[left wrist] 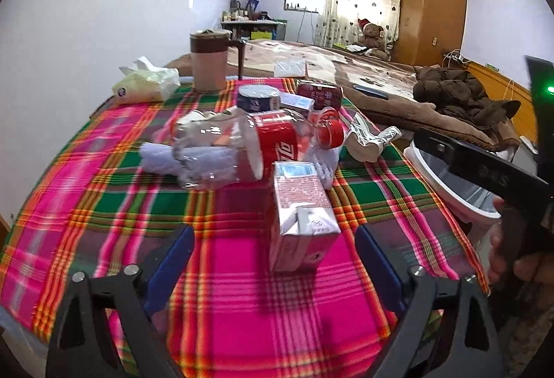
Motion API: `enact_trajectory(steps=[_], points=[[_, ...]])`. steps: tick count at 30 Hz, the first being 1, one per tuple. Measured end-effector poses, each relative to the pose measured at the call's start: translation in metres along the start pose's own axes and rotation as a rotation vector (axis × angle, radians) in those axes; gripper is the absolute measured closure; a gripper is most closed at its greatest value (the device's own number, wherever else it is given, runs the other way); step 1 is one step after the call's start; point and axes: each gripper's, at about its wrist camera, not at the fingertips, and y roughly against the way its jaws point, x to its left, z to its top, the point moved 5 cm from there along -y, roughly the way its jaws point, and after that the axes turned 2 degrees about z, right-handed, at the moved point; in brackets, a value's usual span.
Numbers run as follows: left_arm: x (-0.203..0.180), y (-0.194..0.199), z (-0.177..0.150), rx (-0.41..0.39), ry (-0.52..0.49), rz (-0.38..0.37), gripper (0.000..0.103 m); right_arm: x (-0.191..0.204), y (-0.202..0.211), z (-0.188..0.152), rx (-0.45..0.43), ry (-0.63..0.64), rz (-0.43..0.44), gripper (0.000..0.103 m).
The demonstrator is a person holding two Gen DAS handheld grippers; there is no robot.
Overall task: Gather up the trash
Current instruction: 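Grasp the patterned paper cup with the right tool while the left tool grasps the milk carton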
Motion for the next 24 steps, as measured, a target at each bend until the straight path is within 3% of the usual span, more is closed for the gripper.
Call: enact_trajectory(steps=[5, 10, 13, 14, 19, 24], points=[[0.0, -0.015, 0.001, 0.034, 0.009, -0.023, 0.025, -0.007, -0.022, 0.001, 0.055, -0.052, -0.005, 0.016], [0.004, -0.02, 0.002, 0.048, 0.017, -0.033, 0.034, -0.012, -0.035, 0.002, 0.095, -0.125, 0.022, 0.025], [0.003, -0.023, 0.001, 0.047, 0.003, -0.028, 0.043, -0.01, -0.044, 0.002, 0.123, -0.144, 0.032, 0.033], [0.003, -0.025, 0.0, 0.054, 0.001, -0.03, 0.05, -0.01, -0.046, 0.002, 0.133, -0.151, 0.031, 0.034], [0.006, -0.03, 0.003, 0.065, -0.001, -0.04, 0.054, -0.008, -0.056, 0.004, 0.155, -0.167, 0.033, 0.051], [0.008, -0.034, 0.006, 0.071, 0.002, -0.041, 0.056, -0.001, -0.064, 0.006, 0.177, -0.16, 0.057, 0.06]])
